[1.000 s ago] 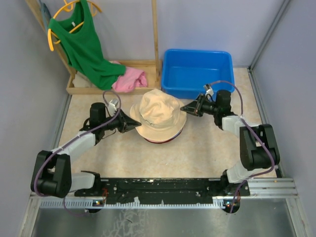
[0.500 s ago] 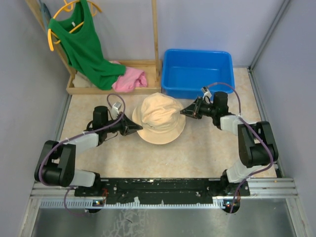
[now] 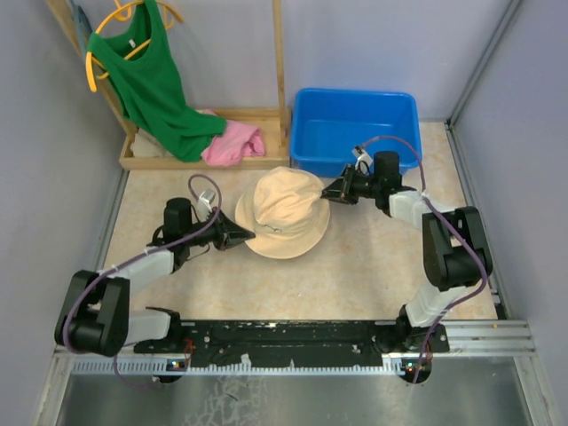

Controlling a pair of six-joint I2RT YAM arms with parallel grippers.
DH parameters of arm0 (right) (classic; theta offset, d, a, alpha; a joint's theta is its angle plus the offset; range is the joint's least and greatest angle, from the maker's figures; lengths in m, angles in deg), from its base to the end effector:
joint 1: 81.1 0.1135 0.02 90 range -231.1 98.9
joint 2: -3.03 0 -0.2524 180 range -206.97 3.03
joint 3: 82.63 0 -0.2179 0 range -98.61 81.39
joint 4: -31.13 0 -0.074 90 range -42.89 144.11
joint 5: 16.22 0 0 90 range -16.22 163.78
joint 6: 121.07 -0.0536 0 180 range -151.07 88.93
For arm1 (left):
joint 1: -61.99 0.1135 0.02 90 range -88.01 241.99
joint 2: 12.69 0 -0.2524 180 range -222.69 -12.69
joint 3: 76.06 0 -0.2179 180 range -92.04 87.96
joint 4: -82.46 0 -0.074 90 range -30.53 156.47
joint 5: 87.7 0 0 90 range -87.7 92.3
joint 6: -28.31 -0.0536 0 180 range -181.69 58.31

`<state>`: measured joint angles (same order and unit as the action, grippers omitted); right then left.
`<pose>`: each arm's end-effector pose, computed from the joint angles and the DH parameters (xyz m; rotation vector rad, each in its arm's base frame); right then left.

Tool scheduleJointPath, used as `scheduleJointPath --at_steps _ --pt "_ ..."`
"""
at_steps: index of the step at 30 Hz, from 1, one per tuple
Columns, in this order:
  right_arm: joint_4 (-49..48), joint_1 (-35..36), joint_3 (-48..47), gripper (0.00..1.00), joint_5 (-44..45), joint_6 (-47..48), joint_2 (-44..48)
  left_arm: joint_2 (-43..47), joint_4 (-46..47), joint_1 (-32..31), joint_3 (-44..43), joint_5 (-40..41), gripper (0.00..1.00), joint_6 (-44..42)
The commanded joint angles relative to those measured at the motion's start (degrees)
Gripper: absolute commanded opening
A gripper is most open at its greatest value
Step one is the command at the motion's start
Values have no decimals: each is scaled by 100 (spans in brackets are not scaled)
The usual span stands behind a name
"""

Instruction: Stack the hats

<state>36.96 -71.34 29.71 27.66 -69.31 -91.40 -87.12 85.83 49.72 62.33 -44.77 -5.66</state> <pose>0.3164 0.0936 0.2071 0.0438 2.2398 1.3343 0.2180 -0.0876 0.1842 -0.3044 2.2771 -1.5322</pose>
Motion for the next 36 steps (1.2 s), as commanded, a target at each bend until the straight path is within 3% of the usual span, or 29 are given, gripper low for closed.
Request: scheduleJointPath --at_steps 1,7,11,16,23,30,36 --pt "370 -13 -518 0 779 388 -547 341 -652 -192 550 208 0 221" --pt "645 144 -1170 1 812 473 -840 404 -499 -598 755 194 5 591" --pt "862 231 -1444 1 803 574 -851 567 -1049 -567 626 372 14 417" --pt "1155 249 -1637 1 818 746 -797 1258 -1973 -235 555 699 37 139" --pt "1336 293 -1846 2 820 823 -848 1795 -2669 429 136 986 45 -203" --pt "1504 399 -1994 2 834 875 -815 1081 -2574 830 -976 645 48 -888" --pt "1617 447 -1987 3 825 909 -732 137 -1644 1112 -1447 103 50 -1089"
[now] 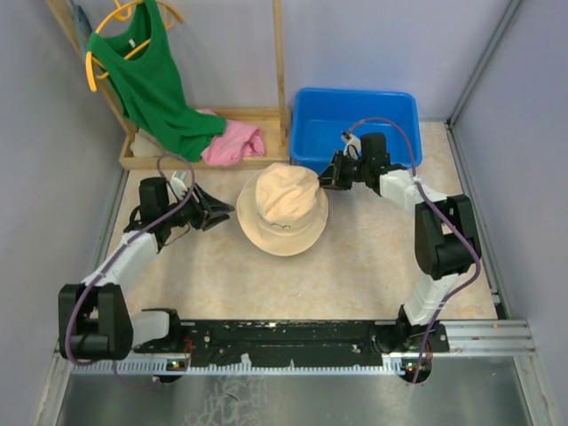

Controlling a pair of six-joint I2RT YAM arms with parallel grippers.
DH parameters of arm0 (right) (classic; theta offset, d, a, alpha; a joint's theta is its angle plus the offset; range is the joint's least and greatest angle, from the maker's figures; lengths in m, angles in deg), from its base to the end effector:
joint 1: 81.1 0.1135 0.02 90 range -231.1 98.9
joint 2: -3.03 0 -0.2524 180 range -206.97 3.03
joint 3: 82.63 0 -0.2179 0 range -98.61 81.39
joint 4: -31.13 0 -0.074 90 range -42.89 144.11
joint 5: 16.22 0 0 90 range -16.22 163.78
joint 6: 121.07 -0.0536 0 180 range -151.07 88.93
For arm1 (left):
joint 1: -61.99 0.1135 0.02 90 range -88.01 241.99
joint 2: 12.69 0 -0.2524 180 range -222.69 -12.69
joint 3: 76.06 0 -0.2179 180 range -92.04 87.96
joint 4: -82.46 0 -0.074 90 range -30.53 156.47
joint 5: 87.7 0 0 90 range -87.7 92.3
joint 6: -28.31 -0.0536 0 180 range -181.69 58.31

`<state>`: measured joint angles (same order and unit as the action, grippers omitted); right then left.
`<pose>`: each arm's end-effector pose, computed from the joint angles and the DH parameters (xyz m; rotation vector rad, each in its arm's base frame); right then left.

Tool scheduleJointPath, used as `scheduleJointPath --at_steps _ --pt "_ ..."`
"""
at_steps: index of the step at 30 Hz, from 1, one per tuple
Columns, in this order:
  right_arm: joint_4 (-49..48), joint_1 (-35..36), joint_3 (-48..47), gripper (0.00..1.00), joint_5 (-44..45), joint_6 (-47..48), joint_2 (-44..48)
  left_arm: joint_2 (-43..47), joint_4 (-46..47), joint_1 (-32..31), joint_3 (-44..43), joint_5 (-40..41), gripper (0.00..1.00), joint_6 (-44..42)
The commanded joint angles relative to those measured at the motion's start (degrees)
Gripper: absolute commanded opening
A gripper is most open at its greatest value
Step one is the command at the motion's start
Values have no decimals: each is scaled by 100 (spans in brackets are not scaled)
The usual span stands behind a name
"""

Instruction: Stack the hats

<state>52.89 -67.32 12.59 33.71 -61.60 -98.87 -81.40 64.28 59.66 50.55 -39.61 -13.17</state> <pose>0.3510 0.1216 0.2241 -0.0618 2.3309 1.1901 0.2318 -0.0453 0.2282 -0.4514 2.2250 -1.2821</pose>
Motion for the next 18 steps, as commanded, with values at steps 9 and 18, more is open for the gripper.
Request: scheduleJointPath --at_steps 9,18 --pt "90 47 -292 3 227 121 103 -1443 1037 154 -869 -870 51 -491" --pt "163 46 -348 3 272 122 110 -1787 1694 148 -767 -1049 52 -129"
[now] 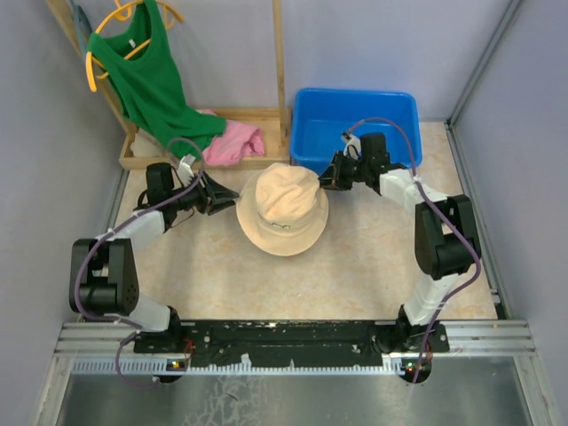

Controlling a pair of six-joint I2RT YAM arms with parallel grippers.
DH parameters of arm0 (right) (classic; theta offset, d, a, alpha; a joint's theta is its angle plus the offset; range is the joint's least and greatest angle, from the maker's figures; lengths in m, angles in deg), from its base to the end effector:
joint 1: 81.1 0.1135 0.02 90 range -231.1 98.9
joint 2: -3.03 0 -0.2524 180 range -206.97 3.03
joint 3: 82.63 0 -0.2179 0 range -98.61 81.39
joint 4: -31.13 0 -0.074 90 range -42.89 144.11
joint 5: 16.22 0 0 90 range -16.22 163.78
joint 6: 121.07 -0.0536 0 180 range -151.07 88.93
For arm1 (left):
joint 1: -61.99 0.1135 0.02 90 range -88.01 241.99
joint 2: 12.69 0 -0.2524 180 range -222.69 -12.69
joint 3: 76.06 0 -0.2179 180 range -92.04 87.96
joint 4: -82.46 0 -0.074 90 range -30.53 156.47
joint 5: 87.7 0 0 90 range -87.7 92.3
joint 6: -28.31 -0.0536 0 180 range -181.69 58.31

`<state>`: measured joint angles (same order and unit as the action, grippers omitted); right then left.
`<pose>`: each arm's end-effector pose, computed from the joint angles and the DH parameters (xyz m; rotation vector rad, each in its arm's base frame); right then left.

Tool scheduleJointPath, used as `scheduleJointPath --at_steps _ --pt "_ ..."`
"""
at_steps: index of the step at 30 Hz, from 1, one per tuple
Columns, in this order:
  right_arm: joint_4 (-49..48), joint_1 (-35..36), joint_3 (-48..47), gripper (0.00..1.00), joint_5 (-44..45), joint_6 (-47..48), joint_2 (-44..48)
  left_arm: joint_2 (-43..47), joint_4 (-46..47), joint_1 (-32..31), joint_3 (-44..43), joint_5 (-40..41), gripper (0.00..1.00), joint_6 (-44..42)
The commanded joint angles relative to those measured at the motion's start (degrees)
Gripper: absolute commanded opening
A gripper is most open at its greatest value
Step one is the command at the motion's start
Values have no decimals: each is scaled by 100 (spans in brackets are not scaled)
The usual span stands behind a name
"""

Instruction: Stack the hats

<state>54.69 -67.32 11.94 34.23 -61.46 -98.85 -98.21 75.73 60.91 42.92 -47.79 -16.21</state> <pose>0.3505 0.1211 0.2246 -0.0496 2.3502 1.1787 0.2904 -0.0466 0.2186 -0.2866 2.1895 -1.3919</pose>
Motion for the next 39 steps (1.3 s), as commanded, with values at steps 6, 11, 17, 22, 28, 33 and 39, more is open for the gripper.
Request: scheduleJointPath --at_steps 6,11,17,22,28,33,39 --pt "-7 46 -347 3 228 95 55 -123 715 -37 127 -305 52 284" --pt "1 53 -398 3 220 80 17 -123 1088 -132 217 -347 51 555" --pt "2 46 -402 3 215 74 4 -226 1125 -295 175 -312 51 579" --pt "18 46 -383 3 204 85 -7 -311 1336 -420 157 -262 48 752" --pt "22 47 -367 3 193 89 -3 -412 1446 -524 139 -160 23 860" --pt "64 43 -363 5 202 120 26 -386 1433 -525 271 -44 0 850" --pt "201 -122 -118 64 361 163 271 -170 1188 -525 636 207 0 845"
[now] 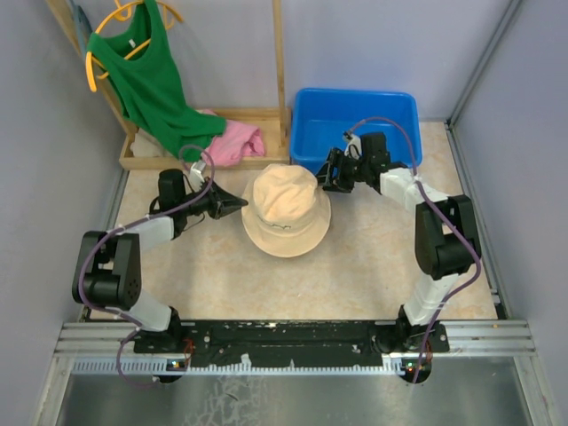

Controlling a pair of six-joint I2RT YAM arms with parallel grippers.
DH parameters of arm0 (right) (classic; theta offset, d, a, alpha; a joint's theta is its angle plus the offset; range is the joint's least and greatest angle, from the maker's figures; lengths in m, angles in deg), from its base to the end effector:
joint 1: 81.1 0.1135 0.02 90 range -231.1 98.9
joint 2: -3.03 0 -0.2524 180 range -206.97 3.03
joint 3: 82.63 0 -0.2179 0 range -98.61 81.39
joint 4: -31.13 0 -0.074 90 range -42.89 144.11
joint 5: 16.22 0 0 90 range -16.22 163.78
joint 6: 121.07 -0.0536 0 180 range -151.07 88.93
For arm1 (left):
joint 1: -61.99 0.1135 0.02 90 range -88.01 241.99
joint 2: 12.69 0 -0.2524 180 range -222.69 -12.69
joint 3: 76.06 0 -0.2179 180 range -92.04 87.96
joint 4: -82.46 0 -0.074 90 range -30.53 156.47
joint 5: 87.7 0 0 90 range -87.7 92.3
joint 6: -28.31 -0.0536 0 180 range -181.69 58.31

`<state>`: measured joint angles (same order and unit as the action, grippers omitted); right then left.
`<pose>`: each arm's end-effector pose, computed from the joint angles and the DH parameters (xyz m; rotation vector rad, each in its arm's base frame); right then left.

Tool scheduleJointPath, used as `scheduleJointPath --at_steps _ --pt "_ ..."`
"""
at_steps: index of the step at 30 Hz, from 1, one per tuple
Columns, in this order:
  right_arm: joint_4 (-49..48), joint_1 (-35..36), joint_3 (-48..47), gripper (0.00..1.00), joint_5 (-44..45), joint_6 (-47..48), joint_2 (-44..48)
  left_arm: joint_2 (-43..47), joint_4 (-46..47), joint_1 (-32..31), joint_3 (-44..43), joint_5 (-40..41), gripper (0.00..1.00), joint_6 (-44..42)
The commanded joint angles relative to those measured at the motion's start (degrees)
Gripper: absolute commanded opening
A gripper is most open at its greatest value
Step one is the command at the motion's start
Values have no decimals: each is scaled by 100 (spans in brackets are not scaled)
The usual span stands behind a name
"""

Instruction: Stack the hats

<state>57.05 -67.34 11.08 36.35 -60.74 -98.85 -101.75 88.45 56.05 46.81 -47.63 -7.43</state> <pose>0.3508 0.1194 0.2247 -0.0298 2.3745 1.1300 0.2925 -0.0717 0.2032 -0.3025 2.1739 -1.5099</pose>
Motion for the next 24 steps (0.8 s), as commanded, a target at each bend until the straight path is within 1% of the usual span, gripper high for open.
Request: scheduleJointPath --at_steps 1,3,6,9,14,16,21,24 --pt "-75 -216 106 67 181 53 391 213 -123 -39 303 214 0 -29" --pt "-260 -481 476 71 151 -104 648 261 -203 -39 374 227 0 -30" --pt "-524 -870 1005 71 -185 -353 1269 321 -339 -39 408 221 0 -52" --pt "-443 -910 1367 69 -446 -412 1699 355 -453 -47 382 187 0 -79" --pt "-901 -906 2229 69 -957 -973 2367 401 -603 -78 379 234 0 -94" --pt "-1152 -876 2510 69 -1096 -1197 2483 370 -624 -136 384 247 0 -98" --pt "-1335 -822 2855 69 -1061 -1230 2570 345 -625 -301 428 362 0 -35" --pt "-1663 -813 3011 69 -1144 -1383 2501 299 -582 -399 421 386 0 13"
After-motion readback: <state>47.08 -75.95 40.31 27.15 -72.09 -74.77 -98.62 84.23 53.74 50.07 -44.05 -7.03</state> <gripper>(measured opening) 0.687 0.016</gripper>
